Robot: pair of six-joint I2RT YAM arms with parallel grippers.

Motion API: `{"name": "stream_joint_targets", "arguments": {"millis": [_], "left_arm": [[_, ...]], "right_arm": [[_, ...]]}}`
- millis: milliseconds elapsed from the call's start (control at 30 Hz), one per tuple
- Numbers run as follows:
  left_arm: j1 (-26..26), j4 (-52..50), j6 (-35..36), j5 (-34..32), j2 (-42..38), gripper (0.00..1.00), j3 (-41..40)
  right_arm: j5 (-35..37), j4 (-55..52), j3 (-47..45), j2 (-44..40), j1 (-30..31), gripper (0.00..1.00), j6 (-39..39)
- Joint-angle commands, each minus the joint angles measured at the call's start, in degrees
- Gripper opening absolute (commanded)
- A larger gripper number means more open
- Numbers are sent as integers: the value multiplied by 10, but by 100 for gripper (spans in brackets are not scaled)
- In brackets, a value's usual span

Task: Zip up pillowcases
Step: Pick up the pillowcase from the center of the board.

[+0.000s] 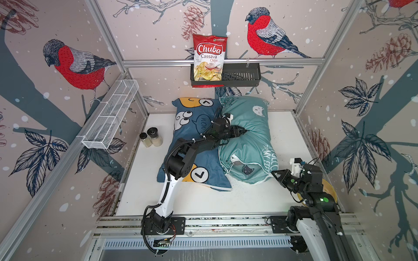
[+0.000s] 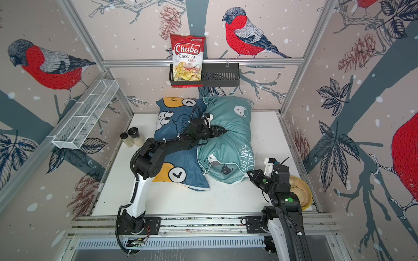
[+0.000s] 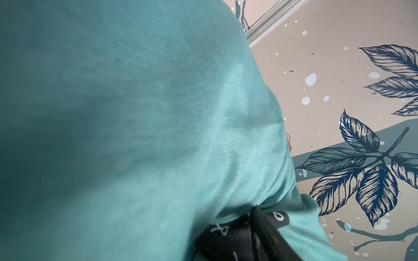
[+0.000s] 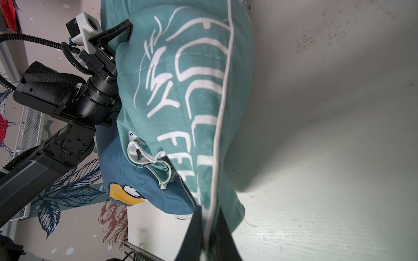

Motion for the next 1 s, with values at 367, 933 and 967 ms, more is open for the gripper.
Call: {"name": "stream_joint_targets", "arguments": {"millis": [367,933,967], "left_arm": [[-12,-47,82,-151,-242,89,-140],[-206,332,-293,69,-308,63,-376],[-211,345,-302,69,-298,61,-375]], "right_arm": [[59,-80,112,46,1,0,-52],[-14,-36,121,103,0,0,-95],[-20,-28,117,102,0,0,-92]]}}
